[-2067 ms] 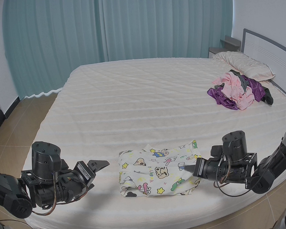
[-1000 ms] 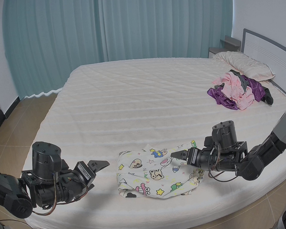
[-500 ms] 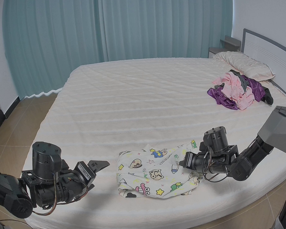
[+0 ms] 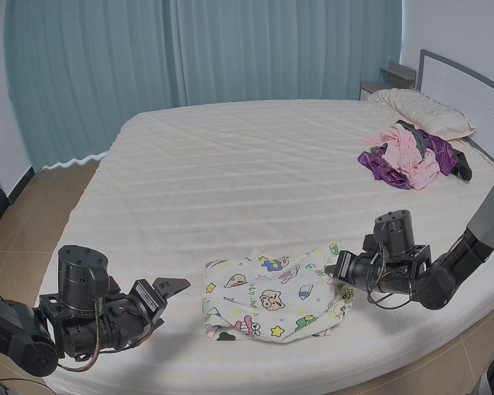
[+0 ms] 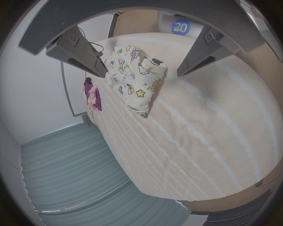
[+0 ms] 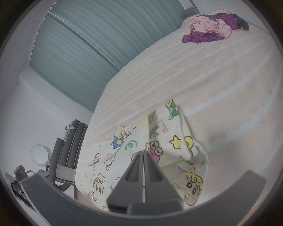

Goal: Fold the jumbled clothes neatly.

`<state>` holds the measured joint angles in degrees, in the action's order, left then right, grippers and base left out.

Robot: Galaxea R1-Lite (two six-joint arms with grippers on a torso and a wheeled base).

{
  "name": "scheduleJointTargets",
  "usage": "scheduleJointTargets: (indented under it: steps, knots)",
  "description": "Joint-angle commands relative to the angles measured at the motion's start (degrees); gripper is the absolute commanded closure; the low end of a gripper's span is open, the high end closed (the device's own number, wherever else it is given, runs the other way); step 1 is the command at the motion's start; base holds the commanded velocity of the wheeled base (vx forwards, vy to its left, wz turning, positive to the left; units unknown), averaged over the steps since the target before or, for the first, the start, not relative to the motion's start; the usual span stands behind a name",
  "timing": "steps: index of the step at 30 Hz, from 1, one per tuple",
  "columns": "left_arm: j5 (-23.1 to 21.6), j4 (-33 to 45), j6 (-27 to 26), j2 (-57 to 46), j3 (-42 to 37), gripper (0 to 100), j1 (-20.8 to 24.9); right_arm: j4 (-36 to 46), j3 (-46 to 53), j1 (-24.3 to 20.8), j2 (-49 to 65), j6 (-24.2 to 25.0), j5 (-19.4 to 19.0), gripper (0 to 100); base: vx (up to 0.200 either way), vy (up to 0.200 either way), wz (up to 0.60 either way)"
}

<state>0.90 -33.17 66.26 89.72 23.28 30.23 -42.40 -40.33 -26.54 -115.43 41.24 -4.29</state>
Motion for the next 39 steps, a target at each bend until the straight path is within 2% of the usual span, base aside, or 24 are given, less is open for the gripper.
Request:
scheduleJointTargets:
  steps: [1,6,9,13,16,19,25,28,29,31,39]
  knots:
    - [-0.02,-0.05,0.01,1.33,0.01,0,0.0,-0.76,1.04,0.35,0.47,0.07,0.07,0,0.0,0.0,0.0]
    - [-1.69,-1.46,-0.25,3.79,1.06,0,-0.35,-0.76,5.17,1.93,3.11,-0.99,-0.19,0,0.0,0.0,0.0]
    - [-2.75,-4.01,-0.87,7.31,2.73,0,-0.35,-0.84,7.72,2.9,3.2,-3.71,-0.19,0,0.0,0.0,0.0]
    - [-2.48,-5.24,-4.91,14.43,7.39,0,-0.97,-0.76,9.74,4.04,2.67,-7.93,-0.46,0,0.0,0.0,0.0]
    - [-2.84,-5.24,-10.01,20.76,10.99,0,-1.14,-0.84,9.39,4.13,0.38,-8.11,-0.46,0,0.0,0.0,0.0]
    - [-2.75,-5.24,-12.82,27.17,14.51,0,-1.05,-1.63,8.77,4.65,-1.81,-8.02,-0.46,0,0.0,0.0,0.0]
    - [-2.66,-5.94,-14.49,33.41,18.64,0,-1.14,-4.62,7.98,4.3,-5.33,-7.4,-2.04,0,0.0,0.0,0.0]
    - [-2.84,-6.2,-14.4,34.38,19.61,0,-0.88,-6.91,6.75,3.78,-6.74,-5.29,-3.88,0,0.0,0.0,0.0]
    - [-3.01,-7.61,-14.31,34.55,19.69,0,-0.79,-8.93,6.31,2.9,-7.17,-1.51,-4.85,0,0.0,0.0,0.0]
    - [-3.8,-9.46,-14.31,34.64,19.17,0,-0.7,-10.42,6.22,2.37,-7.7,1.12,-5.64,0,0.0,0.0,0.0]
    - [-5.21,-14.29,-14.05,34.38,17.15,0,-0.44,-14.73,6.31,1.93,-9.28,3.85,-6.43,0,0.0,0.0,0.0]
